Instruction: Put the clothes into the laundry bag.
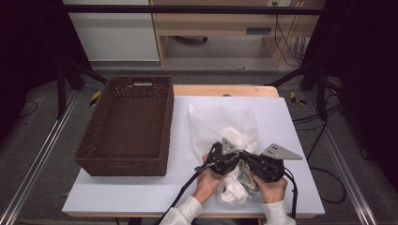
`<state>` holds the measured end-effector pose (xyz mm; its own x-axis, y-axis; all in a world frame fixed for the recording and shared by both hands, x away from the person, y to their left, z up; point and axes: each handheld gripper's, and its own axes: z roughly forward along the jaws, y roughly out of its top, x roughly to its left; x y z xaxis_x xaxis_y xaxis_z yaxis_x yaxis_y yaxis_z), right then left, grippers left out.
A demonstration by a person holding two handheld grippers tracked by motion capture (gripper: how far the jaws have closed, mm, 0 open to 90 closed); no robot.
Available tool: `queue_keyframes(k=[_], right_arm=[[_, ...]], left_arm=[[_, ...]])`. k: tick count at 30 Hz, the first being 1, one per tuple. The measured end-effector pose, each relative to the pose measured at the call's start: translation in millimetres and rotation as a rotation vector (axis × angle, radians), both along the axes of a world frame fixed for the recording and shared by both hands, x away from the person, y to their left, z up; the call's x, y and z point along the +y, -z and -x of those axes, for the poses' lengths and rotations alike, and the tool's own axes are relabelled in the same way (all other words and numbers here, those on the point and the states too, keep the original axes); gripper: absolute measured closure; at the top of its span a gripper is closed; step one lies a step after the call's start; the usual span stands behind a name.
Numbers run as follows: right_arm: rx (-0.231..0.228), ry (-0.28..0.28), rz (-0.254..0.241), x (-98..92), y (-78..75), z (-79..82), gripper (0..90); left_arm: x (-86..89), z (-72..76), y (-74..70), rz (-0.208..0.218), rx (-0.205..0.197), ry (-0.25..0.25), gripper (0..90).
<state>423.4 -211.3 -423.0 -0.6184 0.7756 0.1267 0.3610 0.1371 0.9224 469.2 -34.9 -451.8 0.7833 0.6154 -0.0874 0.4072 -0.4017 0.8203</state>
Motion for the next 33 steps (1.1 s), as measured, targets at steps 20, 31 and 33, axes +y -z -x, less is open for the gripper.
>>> queue_keyframes(k=[20,31,33], right_arm=[[0.021,-0.014,0.018,3.3,7.5,-2.9,88.8],[0.020,-0.022,-0.021,1.3,5.7,-3.0,88.9],[0.013,-0.026,-0.018,1.2,5.4,-2.9,88.9]], left_arm=[[68.4,4.4,25.2,0.004,0.075,0.012,56.5],[56.6,25.6,-14.2,0.095,-0.017,0.081,83.5],[46.5,26.8,-16.1,0.062,-0.042,0.082,83.4]])
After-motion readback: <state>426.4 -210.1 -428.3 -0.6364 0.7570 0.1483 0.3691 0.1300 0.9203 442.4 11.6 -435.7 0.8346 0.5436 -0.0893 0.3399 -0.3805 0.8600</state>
